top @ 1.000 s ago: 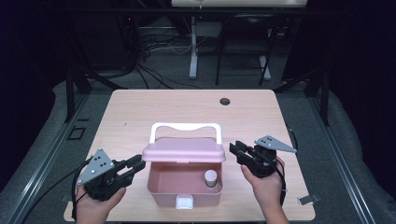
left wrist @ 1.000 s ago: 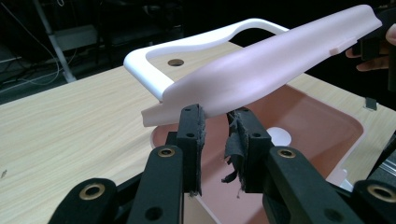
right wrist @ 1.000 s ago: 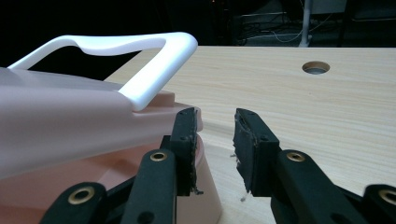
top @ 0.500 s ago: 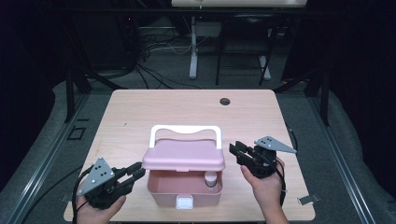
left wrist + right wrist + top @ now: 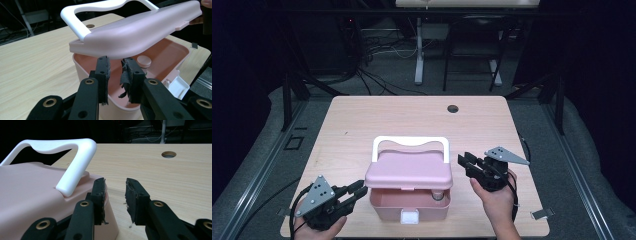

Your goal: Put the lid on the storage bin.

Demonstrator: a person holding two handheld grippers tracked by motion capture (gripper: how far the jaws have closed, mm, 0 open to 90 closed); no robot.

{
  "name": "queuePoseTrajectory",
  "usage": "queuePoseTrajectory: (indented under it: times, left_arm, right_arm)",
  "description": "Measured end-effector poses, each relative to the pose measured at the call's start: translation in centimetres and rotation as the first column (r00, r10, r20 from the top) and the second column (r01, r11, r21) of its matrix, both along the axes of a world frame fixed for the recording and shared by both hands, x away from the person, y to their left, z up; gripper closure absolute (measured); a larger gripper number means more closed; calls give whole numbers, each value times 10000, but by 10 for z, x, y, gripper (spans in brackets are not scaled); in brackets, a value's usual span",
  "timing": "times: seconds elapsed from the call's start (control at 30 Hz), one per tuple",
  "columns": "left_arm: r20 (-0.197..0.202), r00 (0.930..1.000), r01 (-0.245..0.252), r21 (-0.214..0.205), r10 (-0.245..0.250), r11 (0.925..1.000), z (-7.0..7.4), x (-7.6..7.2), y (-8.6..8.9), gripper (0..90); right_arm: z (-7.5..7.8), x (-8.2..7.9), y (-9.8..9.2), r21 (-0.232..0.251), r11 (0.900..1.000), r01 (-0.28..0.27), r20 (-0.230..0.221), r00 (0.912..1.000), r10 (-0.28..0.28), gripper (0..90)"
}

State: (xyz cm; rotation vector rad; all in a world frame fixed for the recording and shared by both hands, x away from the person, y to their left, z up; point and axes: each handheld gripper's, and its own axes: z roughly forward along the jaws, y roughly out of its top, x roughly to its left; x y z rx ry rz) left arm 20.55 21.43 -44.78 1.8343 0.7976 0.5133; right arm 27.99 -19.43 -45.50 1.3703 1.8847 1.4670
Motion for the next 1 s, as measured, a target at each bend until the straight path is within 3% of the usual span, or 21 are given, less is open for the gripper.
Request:
queuePoseTrajectory:
  times: [1.0]
  left_arm:
    - [-308,9995,61,56,-59,10000,-29,-10,1,757]
  right_arm:
    - [-7,-1,-2,-25,10000,84,-169,9998,-85,686]
